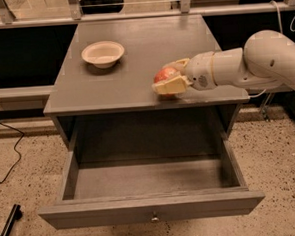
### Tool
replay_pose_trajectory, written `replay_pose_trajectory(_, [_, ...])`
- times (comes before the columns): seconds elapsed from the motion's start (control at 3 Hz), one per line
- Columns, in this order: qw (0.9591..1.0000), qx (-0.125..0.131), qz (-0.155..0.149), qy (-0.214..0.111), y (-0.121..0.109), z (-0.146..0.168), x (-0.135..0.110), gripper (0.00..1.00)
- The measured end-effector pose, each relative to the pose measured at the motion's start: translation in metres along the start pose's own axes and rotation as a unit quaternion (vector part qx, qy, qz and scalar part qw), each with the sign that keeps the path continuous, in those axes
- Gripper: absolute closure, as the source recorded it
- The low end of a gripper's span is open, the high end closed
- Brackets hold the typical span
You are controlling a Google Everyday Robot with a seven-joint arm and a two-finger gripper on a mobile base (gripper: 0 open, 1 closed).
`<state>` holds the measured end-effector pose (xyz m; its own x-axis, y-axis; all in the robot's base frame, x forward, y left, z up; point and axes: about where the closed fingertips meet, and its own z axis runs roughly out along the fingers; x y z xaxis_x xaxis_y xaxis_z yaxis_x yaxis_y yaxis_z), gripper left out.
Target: Pick apple from top drawer and place on counter
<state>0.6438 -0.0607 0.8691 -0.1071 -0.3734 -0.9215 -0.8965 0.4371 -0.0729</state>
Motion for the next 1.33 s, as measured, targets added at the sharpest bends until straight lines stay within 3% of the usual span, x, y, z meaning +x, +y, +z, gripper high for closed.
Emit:
replay_pose_trajectory(0.33, [1.0, -0.002, 0.0, 0.0, 0.001, 0.002, -0.001, 0.04])
replay_pose_trajectory(1.0, [1.0, -0.003, -0.001, 0.0, 0.002, 0.003, -0.001, 0.0])
replay_pose_trajectory(1.33, [0.9994, -0.003, -0.028, -0.021, 0.002, -0.011, -0.011, 0.0])
